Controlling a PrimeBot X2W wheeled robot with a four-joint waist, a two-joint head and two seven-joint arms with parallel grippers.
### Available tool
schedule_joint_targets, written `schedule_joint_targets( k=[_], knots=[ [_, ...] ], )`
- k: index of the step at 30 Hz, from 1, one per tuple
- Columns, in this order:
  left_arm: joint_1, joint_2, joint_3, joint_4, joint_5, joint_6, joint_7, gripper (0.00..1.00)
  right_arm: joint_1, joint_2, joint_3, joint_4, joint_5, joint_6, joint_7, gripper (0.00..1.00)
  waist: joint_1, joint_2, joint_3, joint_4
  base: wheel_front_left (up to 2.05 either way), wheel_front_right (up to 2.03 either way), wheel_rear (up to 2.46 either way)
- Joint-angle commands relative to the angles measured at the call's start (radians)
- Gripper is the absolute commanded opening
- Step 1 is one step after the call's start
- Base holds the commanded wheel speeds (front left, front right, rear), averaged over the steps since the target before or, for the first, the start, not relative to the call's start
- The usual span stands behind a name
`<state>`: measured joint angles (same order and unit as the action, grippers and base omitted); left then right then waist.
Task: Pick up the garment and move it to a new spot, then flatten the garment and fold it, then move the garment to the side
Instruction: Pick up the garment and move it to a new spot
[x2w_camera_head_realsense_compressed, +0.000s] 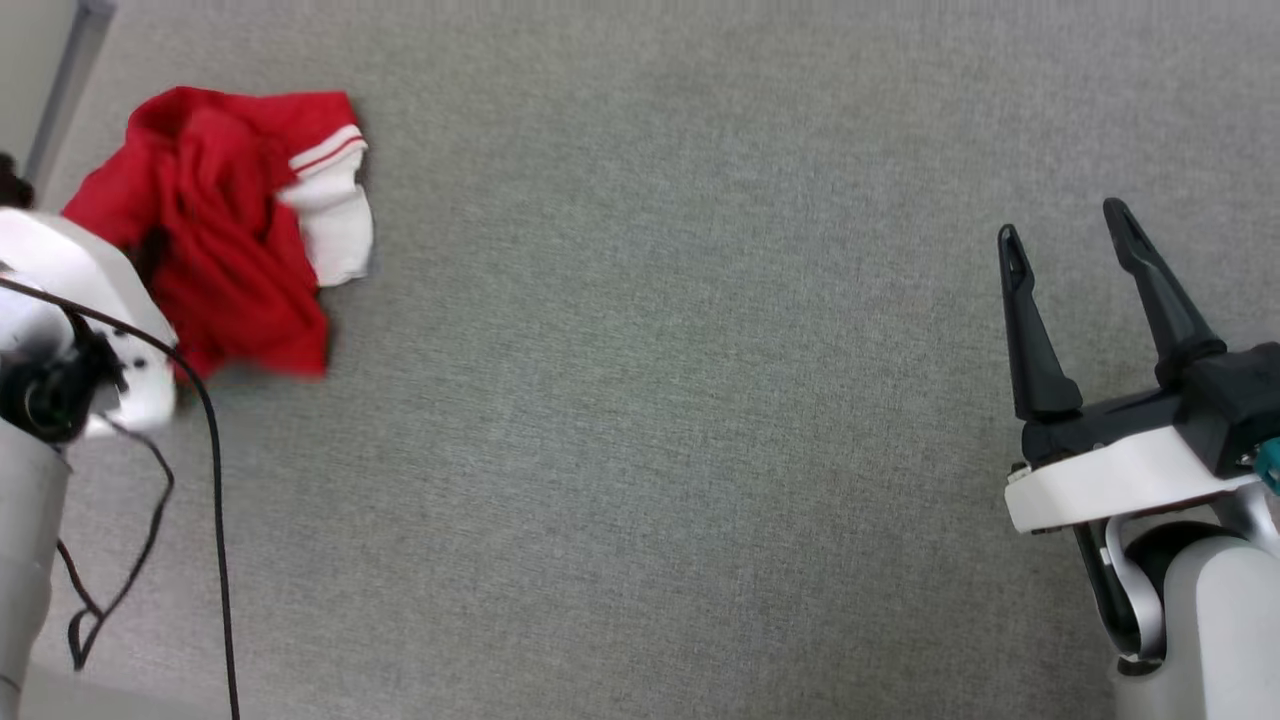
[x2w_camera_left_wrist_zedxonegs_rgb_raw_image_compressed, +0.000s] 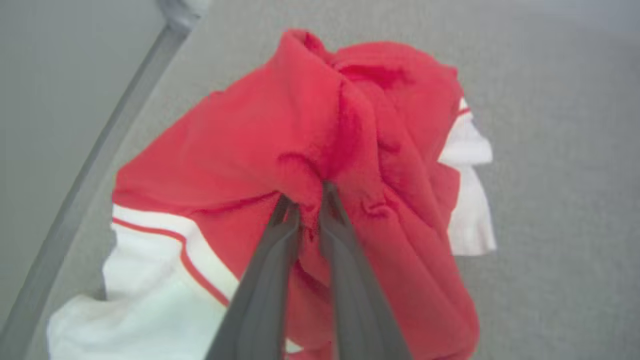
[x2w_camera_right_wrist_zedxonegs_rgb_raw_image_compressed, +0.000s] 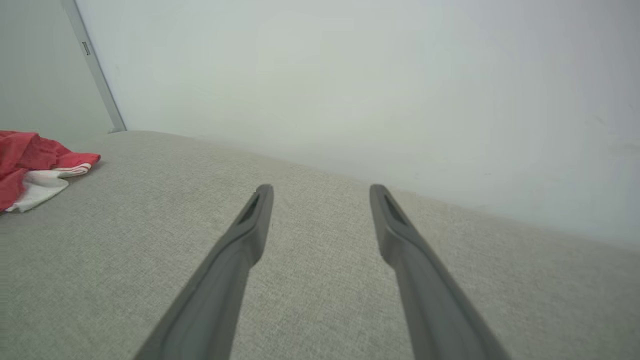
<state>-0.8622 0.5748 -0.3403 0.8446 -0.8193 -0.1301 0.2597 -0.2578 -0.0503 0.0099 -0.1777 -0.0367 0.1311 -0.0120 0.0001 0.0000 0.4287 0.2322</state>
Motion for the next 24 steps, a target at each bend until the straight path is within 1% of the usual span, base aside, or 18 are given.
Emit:
schedule_joint_targets(
  k=[1, 2, 6, 10, 13, 16, 20, 24],
  knots=[
    [-0.025, -0.004, 0.006, 0.001, 0.020, 0.005, -0.067, 0.00, 0.018, 0.000, -0.006, 0.007, 0.014, -0.001, -0.011, 1.00, -0.0001, 0.0000, -0.037, 0.010, 0.00, 0.00, 0.00],
    [-0.030, -0.010, 0.004, 0.003, 0.035, 0.005, -0.120, 0.00, 0.022, 0.000, -0.014, 0.010, 0.037, -0.001, -0.018, 1.00, -0.0001, 0.0000, -0.051, 0.011, 0.00, 0.00, 0.00],
    [-0.052, -0.026, -0.006, 0.002, 0.100, 0.021, -0.331, 0.00, 0.044, 0.000, -0.028, 0.027, 0.064, -0.001, -0.031, 1.00, -0.0001, 0.0000, -0.108, 0.012, 0.00, 0.00, 0.00],
    [-0.067, -0.050, -0.021, -0.010, 0.147, 0.038, -0.467, 0.00, 0.068, 0.000, -0.040, 0.037, 0.088, -0.001, -0.040, 1.00, -0.0001, 0.0000, -0.164, -0.001, 0.00, 0.00, 0.00],
    [-0.069, -0.065, -0.019, -0.030, 0.165, 0.054, -0.501, 0.00, 0.085, 0.000, -0.047, 0.041, 0.091, -0.001, -0.043, 1.00, -0.0001, 0.0000, -0.191, -0.011, 0.00, 0.00, 0.00],
    [-0.043, -0.089, -0.012, -0.086, 0.188, 0.075, -0.522, 0.00, 0.112, 0.000, -0.057, 0.050, 0.108, -0.001, -0.049, 1.00, -0.0001, 0.0000, -0.236, -0.033, 0.00, 0.00, 0.00],
    [0.022, -0.123, 0.006, -0.202, 0.216, 0.105, -0.526, 0.00, 0.152, 0.000, -0.064, 0.061, 0.132, -0.001, -0.054, 1.00, -0.0001, 0.0000, -0.293, -0.076, 0.00, 0.00, 0.00],
    [0.125, -0.166, 0.003, -0.314, 0.227, 0.126, -0.527, 0.00, 0.189, 0.000, -0.069, 0.064, 0.154, -0.001, -0.050, 1.00, -0.0001, 0.0000, -0.333, -0.123, 0.00, 0.00, 0.00]
  ],
)
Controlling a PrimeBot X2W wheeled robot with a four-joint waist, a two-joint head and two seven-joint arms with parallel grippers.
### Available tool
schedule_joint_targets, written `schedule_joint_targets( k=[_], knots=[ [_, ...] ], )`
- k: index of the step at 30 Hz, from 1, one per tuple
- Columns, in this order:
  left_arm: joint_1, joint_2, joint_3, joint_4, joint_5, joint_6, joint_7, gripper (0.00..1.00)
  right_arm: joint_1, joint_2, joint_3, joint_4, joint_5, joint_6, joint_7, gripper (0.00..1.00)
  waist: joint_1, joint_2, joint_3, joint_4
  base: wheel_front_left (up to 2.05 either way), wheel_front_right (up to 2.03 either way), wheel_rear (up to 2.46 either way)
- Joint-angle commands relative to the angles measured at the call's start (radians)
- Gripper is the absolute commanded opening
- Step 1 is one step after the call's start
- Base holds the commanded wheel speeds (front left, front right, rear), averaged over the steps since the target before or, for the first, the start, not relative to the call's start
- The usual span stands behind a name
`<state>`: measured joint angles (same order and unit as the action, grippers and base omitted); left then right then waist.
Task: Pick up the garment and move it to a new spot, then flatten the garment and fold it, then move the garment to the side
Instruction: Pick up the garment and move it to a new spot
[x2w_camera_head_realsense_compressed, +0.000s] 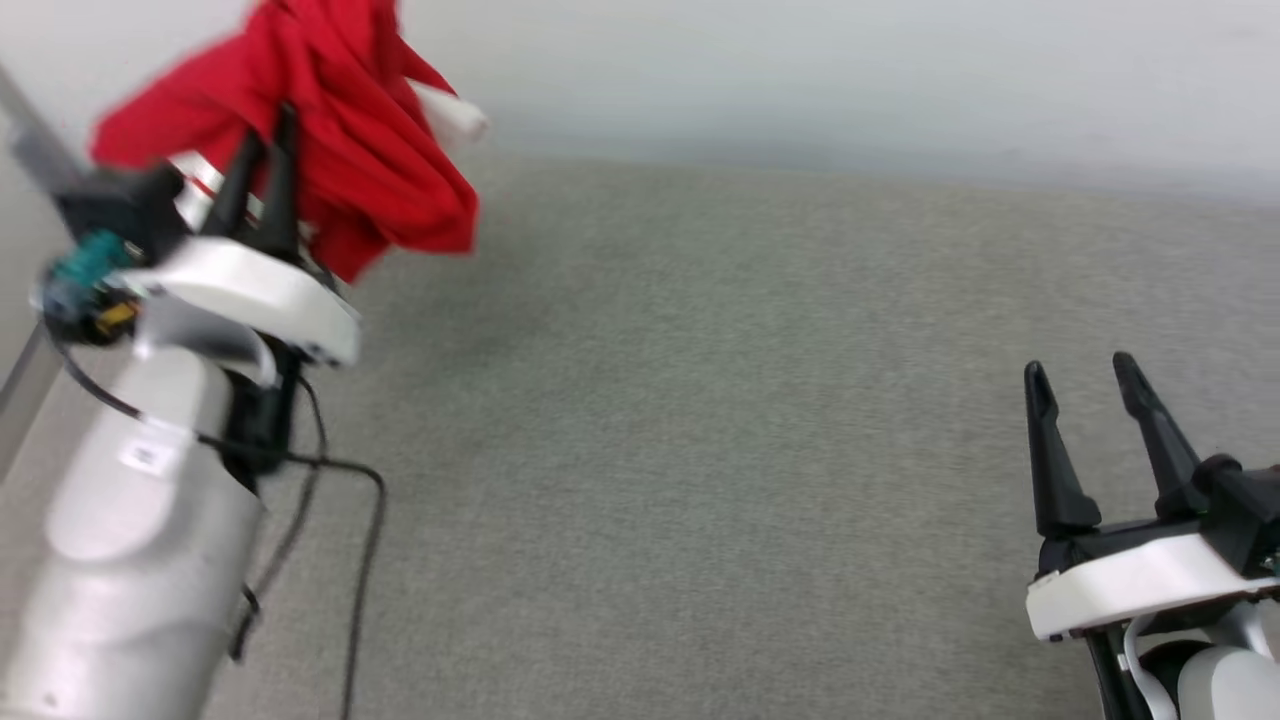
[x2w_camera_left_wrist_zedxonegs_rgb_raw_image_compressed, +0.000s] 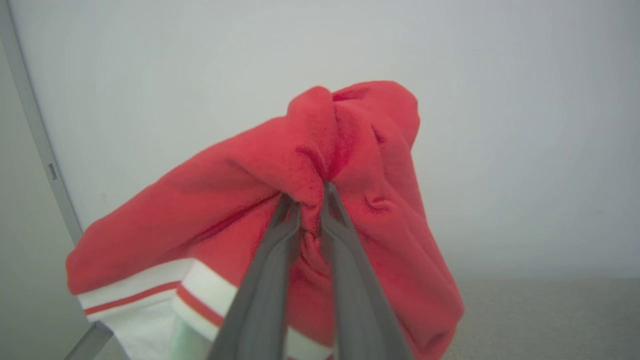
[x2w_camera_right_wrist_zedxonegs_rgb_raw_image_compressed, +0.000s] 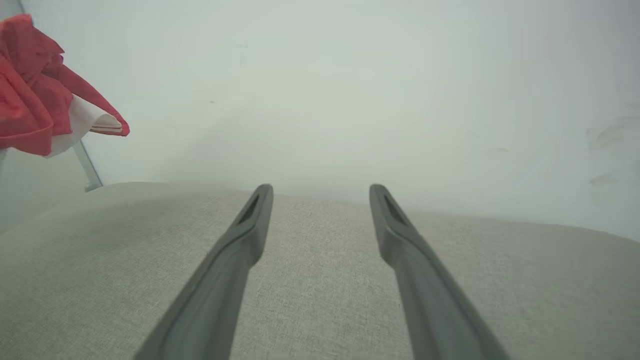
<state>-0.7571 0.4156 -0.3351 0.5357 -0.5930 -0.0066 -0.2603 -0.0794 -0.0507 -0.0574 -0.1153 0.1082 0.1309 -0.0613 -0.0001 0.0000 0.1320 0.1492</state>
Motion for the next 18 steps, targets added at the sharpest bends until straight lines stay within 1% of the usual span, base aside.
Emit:
schedule_joint_targets(
  k=[1, 10, 13, 14, 18],
  knots=[
    [0.046, -0.016, -0.011, -0.028, 0.004, 0.007, -0.006, 0.00, 0.020, 0.001, 0.001, 0.002, 0.007, 0.000, 0.000, 1.00, 0.0001, 0.0000, -0.047, -0.055, 0.00, 0.00, 0.00],
    [0.224, -0.110, -0.117, -0.207, 0.007, 0.021, 0.017, 0.00, 0.061, 0.001, 0.009, -0.003, 0.021, 0.000, 0.014, 1.00, 0.0001, 0.0000, -0.076, -0.180, 0.00, 0.00, 0.00],
    [0.273, -0.145, -0.173, -0.258, 0.019, 0.013, 0.028, 0.00, 0.062, 0.001, 0.005, -0.016, 0.022, 0.000, 0.018, 1.00, 0.0001, 0.0000, -0.058, -0.215, 0.00, 0.00, 0.00],
    [0.315, -0.171, -0.236, -0.284, 0.030, 0.000, 0.049, 0.00, 0.057, 0.001, 0.009, -0.028, 0.016, 0.000, 0.024, 1.00, 0.0001, 0.0000, -0.033, -0.242, 0.00, 0.00, 0.00],
    [0.368, -0.203, -0.320, -0.281, 0.042, -0.021, 0.086, 0.00, 0.041, 0.001, 0.000, -0.032, 0.015, 0.000, 0.023, 1.00, 0.0001, 0.0000, 0.000, -0.259, 0.00, 0.00, 0.00]
  ],
)
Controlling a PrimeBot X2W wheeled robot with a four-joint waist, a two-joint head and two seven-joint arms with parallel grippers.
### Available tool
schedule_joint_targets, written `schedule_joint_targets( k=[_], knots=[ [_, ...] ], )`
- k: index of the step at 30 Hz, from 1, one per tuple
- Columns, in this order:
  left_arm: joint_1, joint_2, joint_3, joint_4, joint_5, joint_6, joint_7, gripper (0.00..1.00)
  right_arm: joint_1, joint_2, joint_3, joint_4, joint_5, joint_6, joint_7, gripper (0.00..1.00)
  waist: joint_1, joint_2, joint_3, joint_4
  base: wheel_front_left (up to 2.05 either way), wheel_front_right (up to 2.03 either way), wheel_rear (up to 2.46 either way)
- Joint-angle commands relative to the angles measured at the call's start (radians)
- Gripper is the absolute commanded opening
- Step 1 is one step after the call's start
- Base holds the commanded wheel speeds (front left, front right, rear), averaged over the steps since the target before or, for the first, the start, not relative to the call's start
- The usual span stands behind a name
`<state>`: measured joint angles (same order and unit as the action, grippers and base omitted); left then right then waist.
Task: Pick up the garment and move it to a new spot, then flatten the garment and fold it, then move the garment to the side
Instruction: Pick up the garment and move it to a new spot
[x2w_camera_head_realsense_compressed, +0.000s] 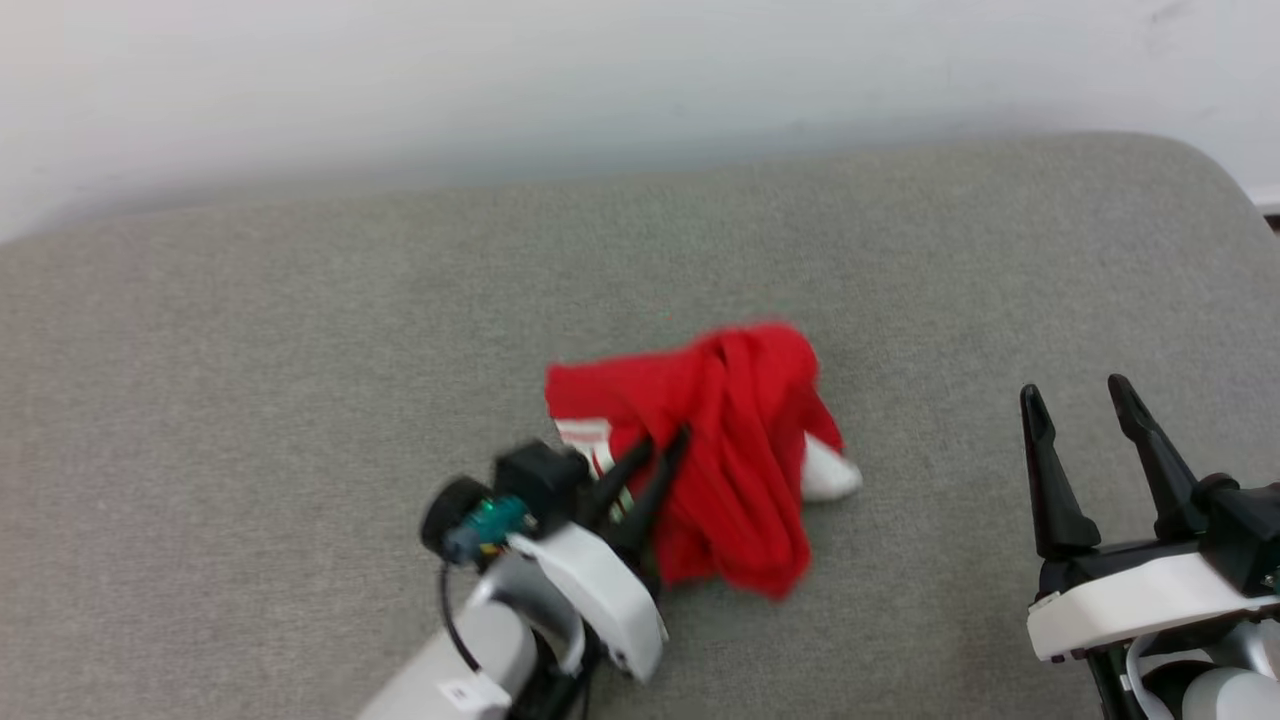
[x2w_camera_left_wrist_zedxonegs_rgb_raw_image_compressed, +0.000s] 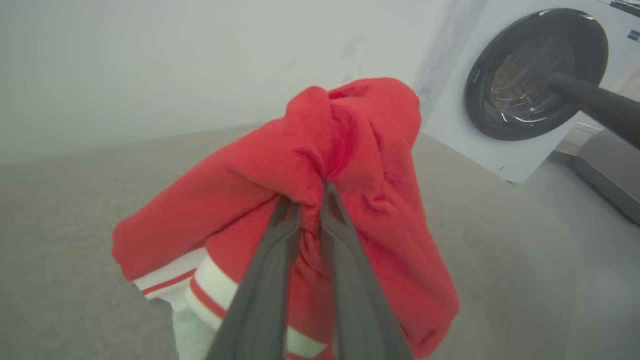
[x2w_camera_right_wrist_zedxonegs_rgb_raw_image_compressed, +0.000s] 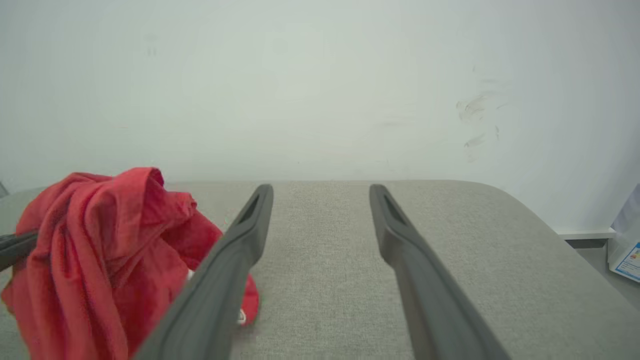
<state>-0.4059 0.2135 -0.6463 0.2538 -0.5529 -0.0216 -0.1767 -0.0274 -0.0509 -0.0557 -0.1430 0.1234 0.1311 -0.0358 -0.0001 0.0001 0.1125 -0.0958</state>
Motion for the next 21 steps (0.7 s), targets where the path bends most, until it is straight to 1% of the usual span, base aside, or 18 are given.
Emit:
schedule_joint_targets(
  k=[1, 3, 8, 9, 10, 11, 16, 21],
  knots=[
    [0.029, -0.006, -0.030, 0.008, 0.007, -0.013, 0.014, 0.00, -0.013, 0.001, 0.000, -0.008, -0.002, -0.001, -0.002, 1.00, 0.0001, -0.0001, 0.030, -0.017, 0.00, 0.00, 0.00],
    [0.053, -0.017, -0.071, 0.024, 0.012, -0.023, 0.037, 0.00, -0.017, 0.001, -0.003, -0.012, 0.002, -0.001, -0.005, 1.00, 0.0001, -0.0001, 0.048, -0.015, 0.00, 0.00, 0.00],
    [0.082, -0.021, -0.145, 0.074, 0.026, -0.051, 0.080, 0.00, -0.031, 0.001, -0.007, -0.020, 0.001, -0.001, -0.008, 1.00, 0.0001, -0.0001, 0.082, 0.000, 0.00, 0.00, 0.00],
    [0.081, -0.021, -0.158, 0.082, 0.031, -0.059, 0.084, 0.24, -0.034, 0.001, -0.007, -0.022, -0.003, -0.001, -0.009, 1.00, 0.0001, -0.0001, 0.087, 0.005, 0.00, 0.00, 0.00],
    [0.075, -0.020, -0.167, 0.088, 0.036, -0.061, 0.078, 0.90, -0.035, 0.001, -0.007, -0.023, -0.004, -0.001, -0.009, 1.00, 0.0001, -0.0001, 0.089, 0.010, 0.00, 0.00, 0.00],
    [0.069, -0.023, -0.172, 0.088, 0.039, -0.067, 0.067, 1.00, -0.034, 0.001, -0.007, -0.023, -0.006, -0.001, -0.009, 1.00, 0.0001, -0.0001, 0.089, 0.016, 0.00, 0.00, 0.00],
    [0.049, -0.034, -0.169, 0.068, 0.056, -0.064, -0.007, 1.00, -0.024, 0.001, -0.007, -0.015, -0.012, -0.001, -0.006, 1.00, 0.0001, -0.0001, 0.055, 0.046, 0.00, 0.00, 0.00],
    [0.057, -0.033, -0.136, 0.026, 0.064, -0.032, -0.055, 1.00, -0.001, 0.001, 0.002, -0.001, -0.008, -0.001, 0.002, 1.00, 0.0001, -0.0001, -0.006, 0.075, 0.00, 0.00, 0.00]
  ],
)
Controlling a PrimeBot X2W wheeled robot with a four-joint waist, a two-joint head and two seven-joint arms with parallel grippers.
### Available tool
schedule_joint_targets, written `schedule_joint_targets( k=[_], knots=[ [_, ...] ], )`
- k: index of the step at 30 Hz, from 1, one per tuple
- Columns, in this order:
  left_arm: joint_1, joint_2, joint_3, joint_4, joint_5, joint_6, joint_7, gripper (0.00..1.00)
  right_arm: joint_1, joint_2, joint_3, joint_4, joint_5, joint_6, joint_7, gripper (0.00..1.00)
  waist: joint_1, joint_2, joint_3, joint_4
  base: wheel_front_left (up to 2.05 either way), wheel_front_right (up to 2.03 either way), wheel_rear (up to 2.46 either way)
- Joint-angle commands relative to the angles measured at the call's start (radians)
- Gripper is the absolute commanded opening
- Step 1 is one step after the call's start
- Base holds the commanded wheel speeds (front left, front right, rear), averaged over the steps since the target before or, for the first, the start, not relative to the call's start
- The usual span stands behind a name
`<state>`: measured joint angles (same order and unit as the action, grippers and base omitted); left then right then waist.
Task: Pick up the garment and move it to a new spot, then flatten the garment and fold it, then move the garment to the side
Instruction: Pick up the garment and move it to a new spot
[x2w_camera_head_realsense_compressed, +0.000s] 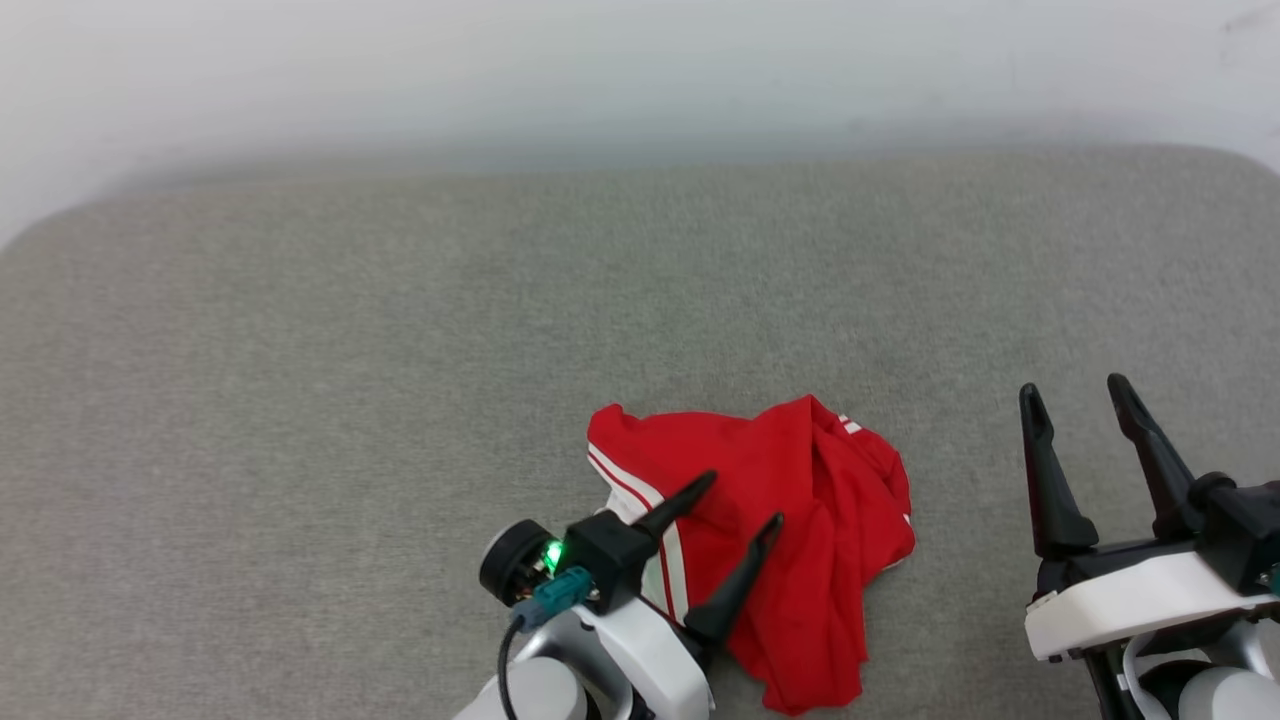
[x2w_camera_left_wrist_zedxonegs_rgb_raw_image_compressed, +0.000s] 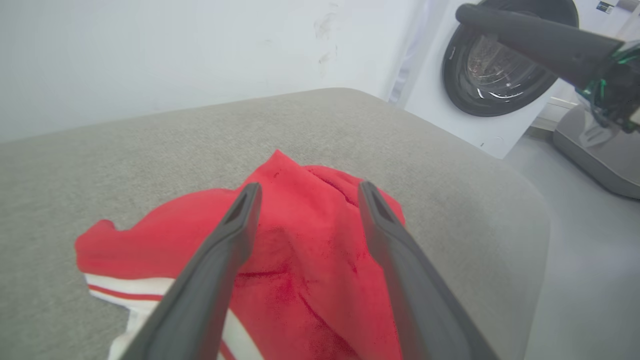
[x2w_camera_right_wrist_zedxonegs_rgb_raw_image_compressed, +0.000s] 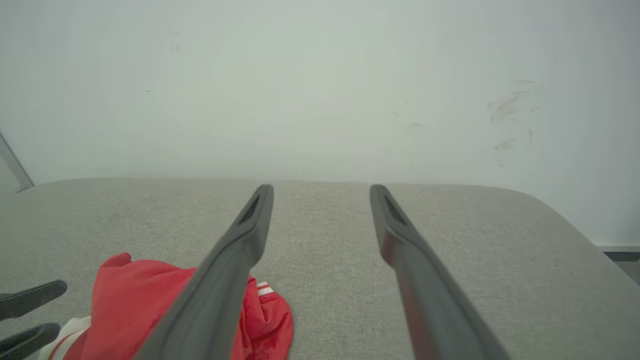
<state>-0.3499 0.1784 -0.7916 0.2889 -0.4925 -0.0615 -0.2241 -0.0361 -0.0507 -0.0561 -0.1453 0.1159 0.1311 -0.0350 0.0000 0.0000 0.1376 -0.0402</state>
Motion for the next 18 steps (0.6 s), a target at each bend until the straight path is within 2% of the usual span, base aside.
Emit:
schedule_joint_targets(
  k=[1, 11, 18],
  knots=[
    [0.005, 0.004, 0.018, -0.018, 0.003, 0.018, -0.013, 1.00, 0.014, 0.001, 0.004, 0.006, -0.001, -0.001, 0.001, 1.00, 0.0000, 0.0000, -0.045, 0.026, 0.00, 0.00, 0.00],
    [0.071, 0.026, 0.179, -0.055, -0.046, 0.146, -0.036, 1.00, 0.066, 0.001, 0.008, 0.028, 0.016, -0.001, 0.009, 1.00, 0.0000, 0.0000, -0.139, 0.078, 0.00, 0.00, 0.00],
    [0.139, 0.093, 0.304, -0.062, -0.059, 0.212, -0.042, 1.00, 0.108, 0.001, 0.002, 0.025, 0.032, -0.001, 0.012, 1.00, 0.0000, 0.0000, -0.168, 0.105, 0.00, 0.00, 0.00]
  ],
)
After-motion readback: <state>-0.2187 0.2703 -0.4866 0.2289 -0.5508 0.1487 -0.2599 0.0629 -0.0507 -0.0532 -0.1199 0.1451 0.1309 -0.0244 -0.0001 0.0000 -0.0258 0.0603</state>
